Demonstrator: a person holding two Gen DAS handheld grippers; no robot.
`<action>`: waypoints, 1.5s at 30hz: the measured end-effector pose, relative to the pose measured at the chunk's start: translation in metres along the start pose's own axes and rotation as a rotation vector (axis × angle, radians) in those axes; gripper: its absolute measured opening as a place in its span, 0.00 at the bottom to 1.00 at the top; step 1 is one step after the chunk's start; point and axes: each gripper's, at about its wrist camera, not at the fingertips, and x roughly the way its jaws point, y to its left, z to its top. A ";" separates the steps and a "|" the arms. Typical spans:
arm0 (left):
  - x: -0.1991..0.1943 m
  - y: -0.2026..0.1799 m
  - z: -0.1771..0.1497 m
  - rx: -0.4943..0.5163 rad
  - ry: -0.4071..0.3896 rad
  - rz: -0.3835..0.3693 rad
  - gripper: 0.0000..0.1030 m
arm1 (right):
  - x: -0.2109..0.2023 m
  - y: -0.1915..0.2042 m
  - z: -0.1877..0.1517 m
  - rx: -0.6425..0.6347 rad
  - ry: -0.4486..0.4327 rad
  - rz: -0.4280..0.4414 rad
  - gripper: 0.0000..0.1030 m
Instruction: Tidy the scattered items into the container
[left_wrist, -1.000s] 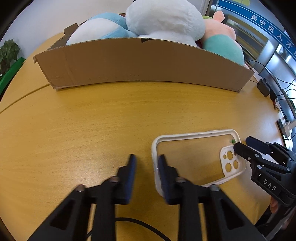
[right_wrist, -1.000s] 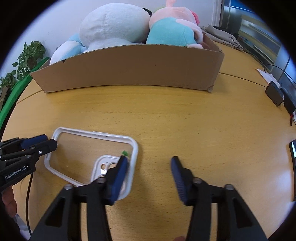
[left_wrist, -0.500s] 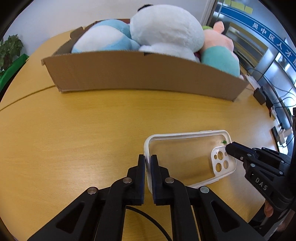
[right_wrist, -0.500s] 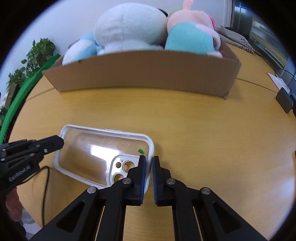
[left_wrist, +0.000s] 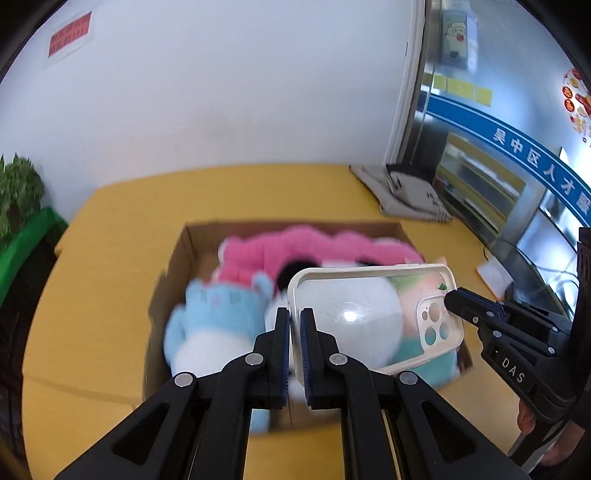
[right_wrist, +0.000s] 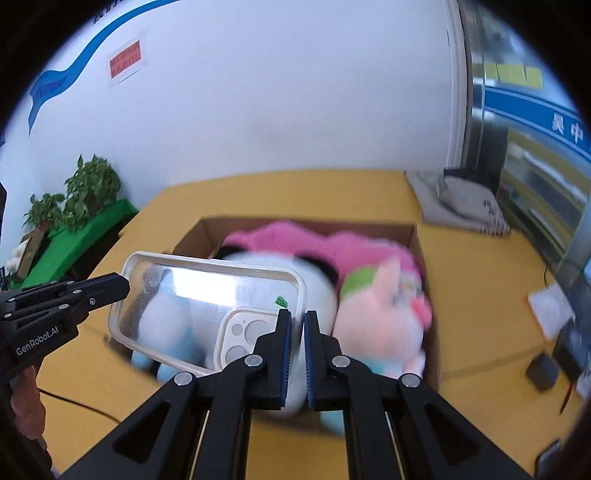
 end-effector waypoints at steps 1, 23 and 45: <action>0.010 -0.002 0.018 0.008 -0.014 0.006 0.05 | 0.009 -0.003 0.013 0.005 -0.001 -0.001 0.06; 0.197 -0.007 0.055 0.017 0.211 0.062 0.06 | 0.173 -0.048 0.046 0.041 0.173 -0.069 0.21; 0.006 -0.024 -0.163 -0.088 0.070 0.162 0.93 | 0.003 0.000 -0.125 -0.062 0.103 -0.155 0.76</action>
